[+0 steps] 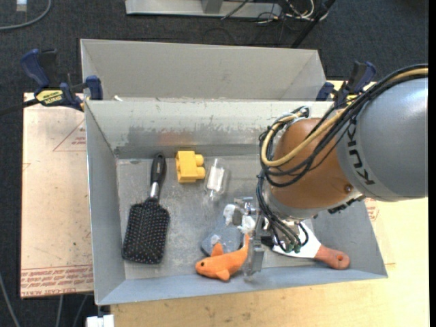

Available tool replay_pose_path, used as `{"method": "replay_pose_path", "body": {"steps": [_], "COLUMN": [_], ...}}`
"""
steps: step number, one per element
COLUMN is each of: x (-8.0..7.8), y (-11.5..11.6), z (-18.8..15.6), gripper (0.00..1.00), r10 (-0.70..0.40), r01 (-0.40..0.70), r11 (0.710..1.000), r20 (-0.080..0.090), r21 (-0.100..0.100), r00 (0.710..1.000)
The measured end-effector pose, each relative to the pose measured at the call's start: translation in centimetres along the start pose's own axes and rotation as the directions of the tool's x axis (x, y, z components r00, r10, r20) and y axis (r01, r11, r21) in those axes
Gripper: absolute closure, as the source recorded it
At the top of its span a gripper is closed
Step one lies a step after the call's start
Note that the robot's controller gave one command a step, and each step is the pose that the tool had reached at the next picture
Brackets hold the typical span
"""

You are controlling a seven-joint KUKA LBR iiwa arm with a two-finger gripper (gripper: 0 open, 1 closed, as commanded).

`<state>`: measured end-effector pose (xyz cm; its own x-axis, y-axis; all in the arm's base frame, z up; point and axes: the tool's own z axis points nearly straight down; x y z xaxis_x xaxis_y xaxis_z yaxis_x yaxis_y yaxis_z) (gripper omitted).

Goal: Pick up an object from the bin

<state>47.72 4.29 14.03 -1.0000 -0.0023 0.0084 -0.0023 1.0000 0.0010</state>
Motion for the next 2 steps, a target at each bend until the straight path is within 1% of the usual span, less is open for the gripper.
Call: {"method": "replay_pose_path", "body": {"steps": [1,2], "x": [-0.2,-0.5], "y": [0.0,-0.7], "z": [-0.4,2.2], "gripper": [0.00,0.00], "r10": [0.001,-0.087], "r01": [-0.001,0.087], "r11": [1.000,0.996], "r20": [0.008,0.015], "r21": [0.000,0.000], "r00": [1.000,0.996]}}
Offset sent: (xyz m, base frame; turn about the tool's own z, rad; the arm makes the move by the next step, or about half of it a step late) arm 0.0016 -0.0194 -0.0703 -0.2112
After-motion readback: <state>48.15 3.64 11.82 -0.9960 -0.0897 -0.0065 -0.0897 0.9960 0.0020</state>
